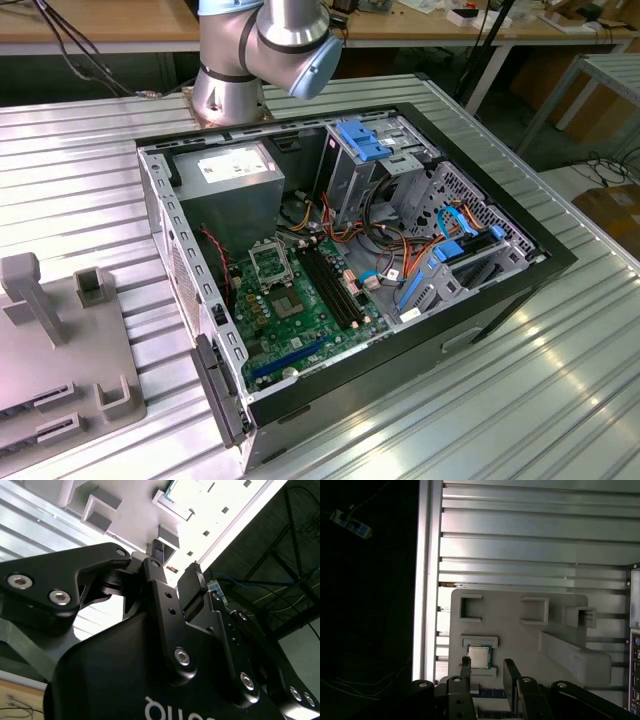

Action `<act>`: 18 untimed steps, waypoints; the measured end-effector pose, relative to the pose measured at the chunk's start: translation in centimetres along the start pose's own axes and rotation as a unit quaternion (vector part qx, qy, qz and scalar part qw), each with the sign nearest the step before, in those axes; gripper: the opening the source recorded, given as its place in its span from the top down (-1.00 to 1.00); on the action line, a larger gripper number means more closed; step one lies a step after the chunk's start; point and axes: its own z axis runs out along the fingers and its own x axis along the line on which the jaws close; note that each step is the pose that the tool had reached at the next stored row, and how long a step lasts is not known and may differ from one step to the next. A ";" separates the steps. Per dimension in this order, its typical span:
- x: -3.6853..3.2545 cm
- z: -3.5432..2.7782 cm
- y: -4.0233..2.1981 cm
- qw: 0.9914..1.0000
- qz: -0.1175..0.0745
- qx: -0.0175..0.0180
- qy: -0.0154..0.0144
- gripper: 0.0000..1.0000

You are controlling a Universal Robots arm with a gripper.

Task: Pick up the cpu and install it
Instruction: 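Pick up the cpu and move it towards the insertion slot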

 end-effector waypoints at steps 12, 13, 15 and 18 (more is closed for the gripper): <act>0.00 0.01 0.00 1.000 0.000 0.000 0.000 0.18; 0.00 0.01 0.00 1.000 0.000 0.000 0.000 0.07; 0.00 0.02 0.00 1.000 0.000 0.000 0.000 0.07; 0.00 0.02 0.00 1.000 0.000 0.000 0.000 -0.07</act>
